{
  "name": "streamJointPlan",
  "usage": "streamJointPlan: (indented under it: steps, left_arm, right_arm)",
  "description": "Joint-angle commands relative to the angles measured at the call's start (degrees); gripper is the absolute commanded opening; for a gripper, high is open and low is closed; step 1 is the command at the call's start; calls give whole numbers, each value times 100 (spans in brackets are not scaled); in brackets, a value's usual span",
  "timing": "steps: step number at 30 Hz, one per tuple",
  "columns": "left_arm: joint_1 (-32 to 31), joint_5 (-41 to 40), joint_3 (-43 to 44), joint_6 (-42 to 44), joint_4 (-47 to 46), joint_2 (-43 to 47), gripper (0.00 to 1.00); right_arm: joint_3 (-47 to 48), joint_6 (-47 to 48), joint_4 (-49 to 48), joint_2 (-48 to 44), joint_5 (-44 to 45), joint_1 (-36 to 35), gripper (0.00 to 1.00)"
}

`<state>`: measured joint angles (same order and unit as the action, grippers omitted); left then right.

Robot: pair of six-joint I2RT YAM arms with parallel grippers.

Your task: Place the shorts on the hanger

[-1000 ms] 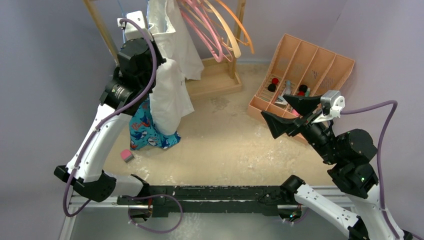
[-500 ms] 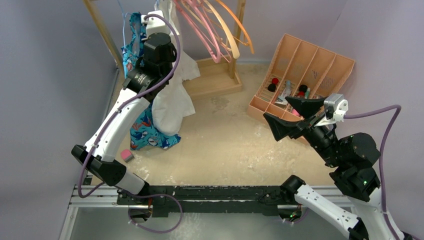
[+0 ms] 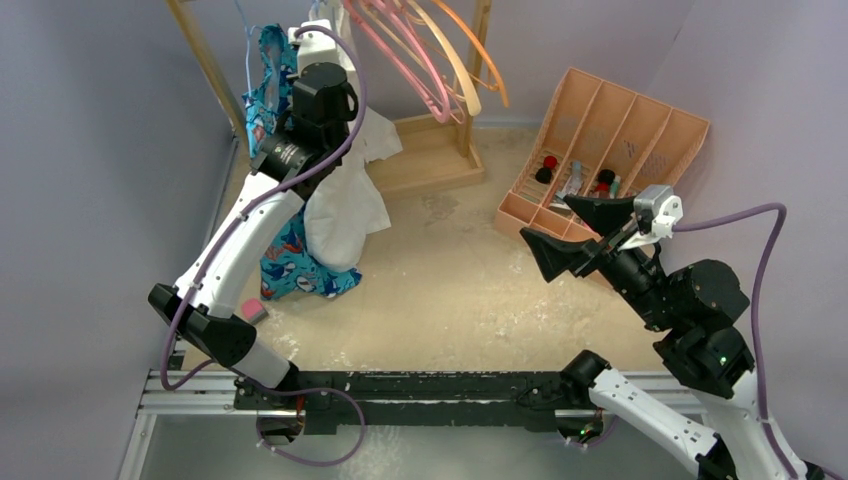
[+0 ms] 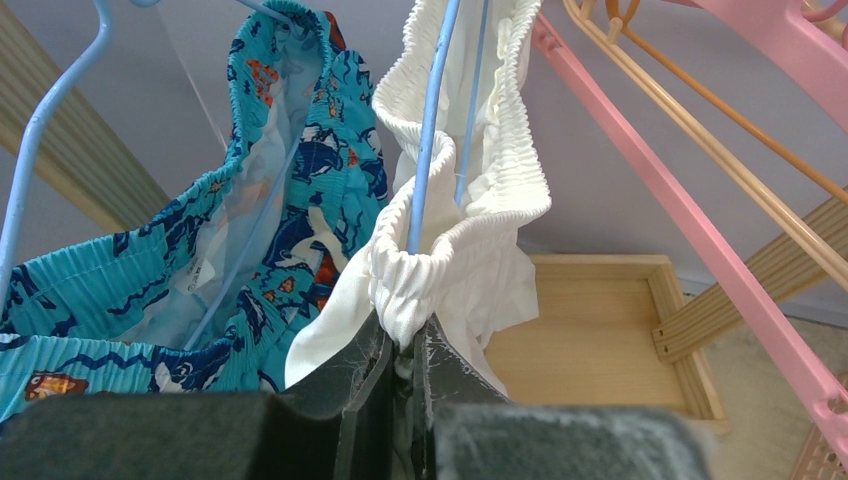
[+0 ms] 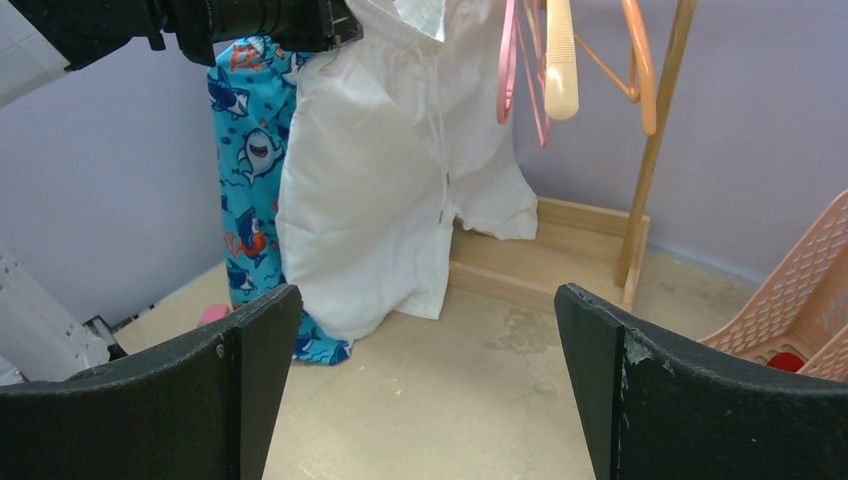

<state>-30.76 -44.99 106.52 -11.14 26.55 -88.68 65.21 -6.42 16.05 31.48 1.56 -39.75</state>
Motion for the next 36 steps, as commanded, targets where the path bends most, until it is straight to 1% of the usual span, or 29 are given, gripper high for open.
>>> streamJointPlan:
  steps: [1,2,7,14,21,27,29,36]
  left_arm:
    - [18,52,390,-41,-160,49,7]
    - [18,72,387,-61,-139,76,14]
    - [18,144,390,-120,-34,179,33]
    - [17,618,344,-337,291,536,48]
    - [18,1404,-21,-570,600,1331,58]
    - [18,2057,-587,-774,938,2190,62]
    - [18,2227,-763,-884,988,2468,63]
    - [18,2395,-1546,-1261,1203,3326,65]
  right_arm:
    - [-17,-82,-148,7,-151,-13,99]
    - [-17,-84,-128,6,-156,-14,99]
    - [-41,-139,-126,-10,-169,-16,99]
    - [-254,-161,-179,8,-150,-15,99]
    - [-274,-479,-134,174,117,-9,99]
    - [75,-1308,150,580,1188,-7,99]
    - [236,-1535,248,779,1409,-9,99]
    - [737,-2122,443,1238,1932,-8,99]
